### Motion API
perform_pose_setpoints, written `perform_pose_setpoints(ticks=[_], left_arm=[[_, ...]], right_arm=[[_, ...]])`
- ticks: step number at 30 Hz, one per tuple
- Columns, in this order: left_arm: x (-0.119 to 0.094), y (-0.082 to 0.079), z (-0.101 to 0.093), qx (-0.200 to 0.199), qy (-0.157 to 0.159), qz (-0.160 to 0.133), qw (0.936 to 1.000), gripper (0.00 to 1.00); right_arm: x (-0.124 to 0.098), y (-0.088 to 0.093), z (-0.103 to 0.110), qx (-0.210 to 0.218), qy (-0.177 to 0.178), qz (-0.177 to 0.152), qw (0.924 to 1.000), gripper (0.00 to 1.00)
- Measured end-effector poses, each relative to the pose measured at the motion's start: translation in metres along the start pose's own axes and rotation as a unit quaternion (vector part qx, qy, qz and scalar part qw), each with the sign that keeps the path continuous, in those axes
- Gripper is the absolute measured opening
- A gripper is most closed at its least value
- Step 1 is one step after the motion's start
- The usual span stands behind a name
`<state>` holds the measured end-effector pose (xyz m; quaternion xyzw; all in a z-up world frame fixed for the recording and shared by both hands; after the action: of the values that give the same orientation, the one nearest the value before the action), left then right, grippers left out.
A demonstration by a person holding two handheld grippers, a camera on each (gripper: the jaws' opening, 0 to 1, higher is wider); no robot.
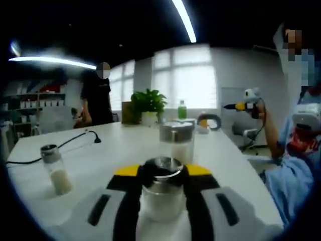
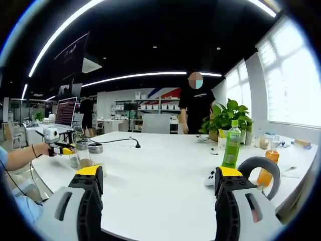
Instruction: Rotate the seasoning bottle until the label or dispensing opening points toward the visible target arrow and the bottle remains upright within the marked orientation range
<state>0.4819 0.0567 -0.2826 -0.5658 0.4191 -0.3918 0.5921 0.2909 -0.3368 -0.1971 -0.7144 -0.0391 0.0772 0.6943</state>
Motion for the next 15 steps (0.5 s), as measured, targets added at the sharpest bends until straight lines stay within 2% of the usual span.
perform_pose_setpoints(ticks=[3,6,9,10,13,15], left_arm=[[0.001,-0.001,-0.001,0.0,0.012,0.0,0.9999,0.34],[0.001,-0.001,-0.002,0.0,0.022,0.002,0.9998,0.34],[0.002,-0.001,-0.004,0.009,0.03,0.005,0.9995,0.34],[0.002,-0.001,-0.004,0.027,0.032,0.003,0.9991,0.34],[0.002,-0.003,0.0,0.036,0.007,-0.005,0.9993,0.42],[0.0,-0.005,0.0,0.022,0.001,-0.011,0.9997,0.47]], right_arm=[[-0.001,0.001,-0.003,0.003,-0.005,0.001,1.0,0.96],[-0.002,0.001,-0.009,0.01,0.006,-0.002,0.9999,0.96],[-0.003,0.001,-0.011,0.01,0.012,-0.002,0.9999,0.96],[-0.003,0.001,-0.011,0.009,0.011,-0.003,0.9999,0.96],[-0.002,0.001,-0.009,0.007,0.008,-0.001,0.9999,0.96],[-0.001,0.002,-0.008,0.007,0.006,0.002,1.0,0.96]])
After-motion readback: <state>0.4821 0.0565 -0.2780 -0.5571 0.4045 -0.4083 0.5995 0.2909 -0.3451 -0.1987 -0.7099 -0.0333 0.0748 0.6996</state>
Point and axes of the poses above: the point that each gripper's makers call its tool centre point, and the gripper's own axes: x roughly forward along the fingers, z roughly to its left, y roughly out of its underside, the point moved 2 cm from there along -x, roughly backward along the fingers, and after that the axes turned 2 degrees about -y, right-handed, at the moved point
